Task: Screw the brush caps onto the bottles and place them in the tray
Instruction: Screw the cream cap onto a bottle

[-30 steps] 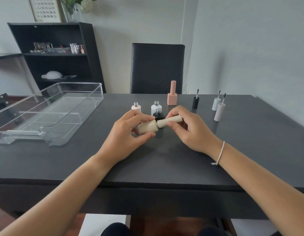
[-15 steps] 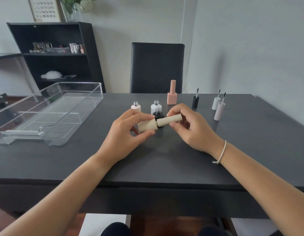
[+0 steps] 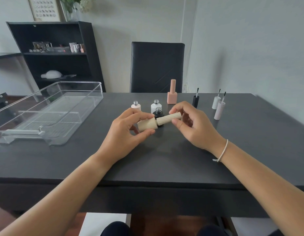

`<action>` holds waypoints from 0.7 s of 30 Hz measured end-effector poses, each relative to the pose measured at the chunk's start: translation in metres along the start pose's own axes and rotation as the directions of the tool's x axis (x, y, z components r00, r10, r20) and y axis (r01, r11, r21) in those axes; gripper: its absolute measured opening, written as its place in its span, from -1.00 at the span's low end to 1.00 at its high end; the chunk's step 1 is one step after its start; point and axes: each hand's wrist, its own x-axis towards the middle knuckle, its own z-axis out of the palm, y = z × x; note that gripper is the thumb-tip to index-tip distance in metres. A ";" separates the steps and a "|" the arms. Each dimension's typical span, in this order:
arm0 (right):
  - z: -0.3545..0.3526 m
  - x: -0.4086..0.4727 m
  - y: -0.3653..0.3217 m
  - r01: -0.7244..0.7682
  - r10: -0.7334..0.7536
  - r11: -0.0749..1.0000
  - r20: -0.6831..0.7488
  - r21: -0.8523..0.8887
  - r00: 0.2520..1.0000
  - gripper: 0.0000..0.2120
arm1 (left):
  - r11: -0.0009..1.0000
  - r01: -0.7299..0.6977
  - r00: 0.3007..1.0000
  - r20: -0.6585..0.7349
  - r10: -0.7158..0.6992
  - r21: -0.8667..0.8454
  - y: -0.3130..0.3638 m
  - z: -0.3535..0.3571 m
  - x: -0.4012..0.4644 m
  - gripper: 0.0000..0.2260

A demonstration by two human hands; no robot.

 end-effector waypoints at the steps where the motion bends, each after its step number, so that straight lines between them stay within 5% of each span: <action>1: 0.000 0.000 0.000 -0.003 0.003 1.000 -0.002 0.003 1.000 -0.92 | 1.000 0.002 1.000 0.001 -0.002 0.001 0.000 0.000 0.000 -0.71; 4: 0.001 0.000 0.000 -0.009 0.010 1.000 -0.021 0.017 1.000 -0.96 | 1.000 -0.001 1.000 0.003 0.001 -0.003 -0.001 0.000 0.000 -0.71; 9: 0.001 0.002 -0.001 -0.024 0.024 1.000 -0.028 0.014 0.999 -0.76 | 1.000 -0.002 1.000 0.001 0.002 -0.011 -0.002 0.000 0.000 -0.71; 17: 0.000 0.001 -0.001 -0.006 0.006 1.000 -0.011 0.029 1.000 -0.95 | 1.000 -0.013 1.000 -0.001 0.013 -0.006 -0.004 0.000 0.000 -0.72; 21: 0.000 0.001 0.000 -0.033 0.033 0.999 -0.024 0.004 0.999 -0.83 | 1.000 -0.017 1.000 0.006 0.017 -0.001 -0.003 0.000 0.000 -0.73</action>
